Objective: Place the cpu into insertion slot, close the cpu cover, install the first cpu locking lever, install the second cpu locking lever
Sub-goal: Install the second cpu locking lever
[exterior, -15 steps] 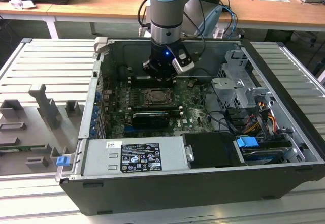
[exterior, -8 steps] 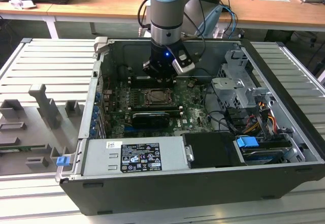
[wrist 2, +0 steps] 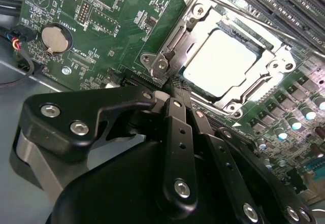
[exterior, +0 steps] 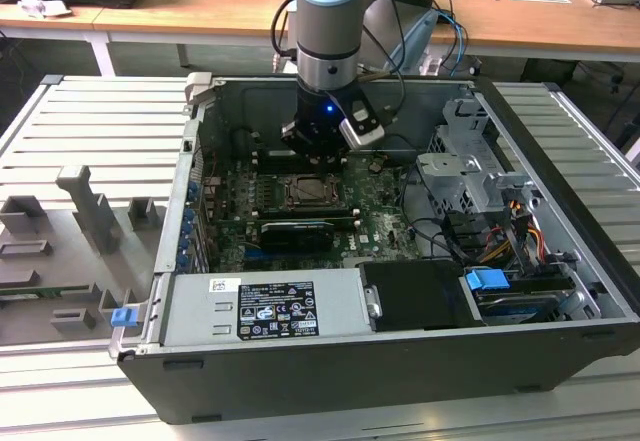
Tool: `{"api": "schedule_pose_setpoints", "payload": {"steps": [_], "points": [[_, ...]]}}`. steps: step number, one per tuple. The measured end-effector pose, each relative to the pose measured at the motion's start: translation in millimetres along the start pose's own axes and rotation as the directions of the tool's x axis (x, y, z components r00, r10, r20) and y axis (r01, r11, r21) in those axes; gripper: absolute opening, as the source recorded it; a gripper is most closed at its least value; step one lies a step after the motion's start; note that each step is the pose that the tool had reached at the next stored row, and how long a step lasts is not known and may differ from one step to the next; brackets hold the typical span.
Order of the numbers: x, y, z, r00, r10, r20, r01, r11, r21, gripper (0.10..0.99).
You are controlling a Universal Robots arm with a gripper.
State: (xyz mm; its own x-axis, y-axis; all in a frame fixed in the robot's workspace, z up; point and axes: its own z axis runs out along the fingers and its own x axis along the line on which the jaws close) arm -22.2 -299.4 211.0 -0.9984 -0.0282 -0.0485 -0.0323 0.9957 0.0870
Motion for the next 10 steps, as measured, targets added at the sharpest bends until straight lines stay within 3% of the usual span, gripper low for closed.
{"api": "schedule_pose_setpoints", "payload": {"steps": [3, 7, 10], "points": [[0.1, -1.0, -0.5, 1.0000, 0.000, -0.0001, 0.000, 1.0000, 0.000, 0.106], [-0.5, -0.2, -10.1, 1.0000, 0.000, 0.0001, 0.000, 1.0000, -0.001, 0.106], [-0.4, -3.4, -10.6, 1.0000, 0.000, 0.0001, 0.000, 1.0000, -0.001, 0.106]]}}
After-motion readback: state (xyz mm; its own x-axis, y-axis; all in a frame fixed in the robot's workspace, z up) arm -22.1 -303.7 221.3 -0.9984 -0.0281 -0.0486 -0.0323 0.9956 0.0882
